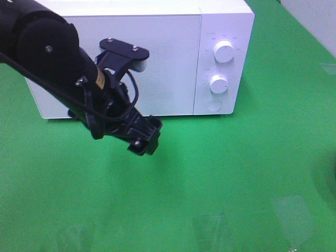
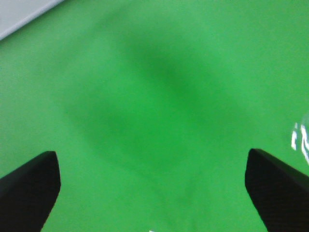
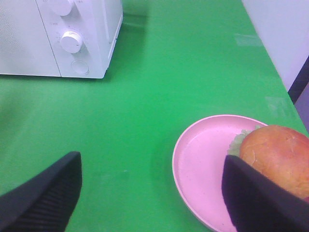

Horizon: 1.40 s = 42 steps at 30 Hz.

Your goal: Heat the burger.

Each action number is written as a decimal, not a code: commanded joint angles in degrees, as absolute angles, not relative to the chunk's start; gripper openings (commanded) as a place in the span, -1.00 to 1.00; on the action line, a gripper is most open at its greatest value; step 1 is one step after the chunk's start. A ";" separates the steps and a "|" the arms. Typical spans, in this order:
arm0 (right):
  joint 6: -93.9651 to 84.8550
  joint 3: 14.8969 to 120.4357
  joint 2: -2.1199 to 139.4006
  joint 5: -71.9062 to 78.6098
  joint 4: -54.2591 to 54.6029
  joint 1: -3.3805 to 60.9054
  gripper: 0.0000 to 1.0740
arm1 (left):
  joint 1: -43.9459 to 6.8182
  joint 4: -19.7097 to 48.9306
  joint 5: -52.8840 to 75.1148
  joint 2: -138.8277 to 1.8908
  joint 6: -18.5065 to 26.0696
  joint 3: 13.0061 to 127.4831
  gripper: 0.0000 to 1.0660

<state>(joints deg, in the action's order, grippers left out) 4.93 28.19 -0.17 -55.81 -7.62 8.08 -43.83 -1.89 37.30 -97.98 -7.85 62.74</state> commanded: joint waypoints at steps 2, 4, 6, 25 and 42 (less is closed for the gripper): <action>4.35 28.13 -1.78 -55.12 -7.68 7.68 0.41 | -44.23 -0.46 50.19 -94.88 -8.25 62.62 0.86; 4.35 28.13 -1.78 -55.12 -7.68 7.68 0.41 | -43.72 -0.46 52.60 -93.51 -9.85 62.62 0.86; 4.35 28.13 -1.78 -55.12 -7.68 7.68 0.41 | -42.11 0.00 54.20 -91.79 -11.00 62.57 0.86; 4.35 28.13 -1.78 -55.12 -7.68 7.68 0.41 | -7.56 1.15 66.58 -75.29 -3.67 62.57 0.86; 4.35 28.13 -1.78 -55.12 -7.68 7.68 0.41 | 1.32 1.55 60.10 -49.68 -1.83 43.66 0.86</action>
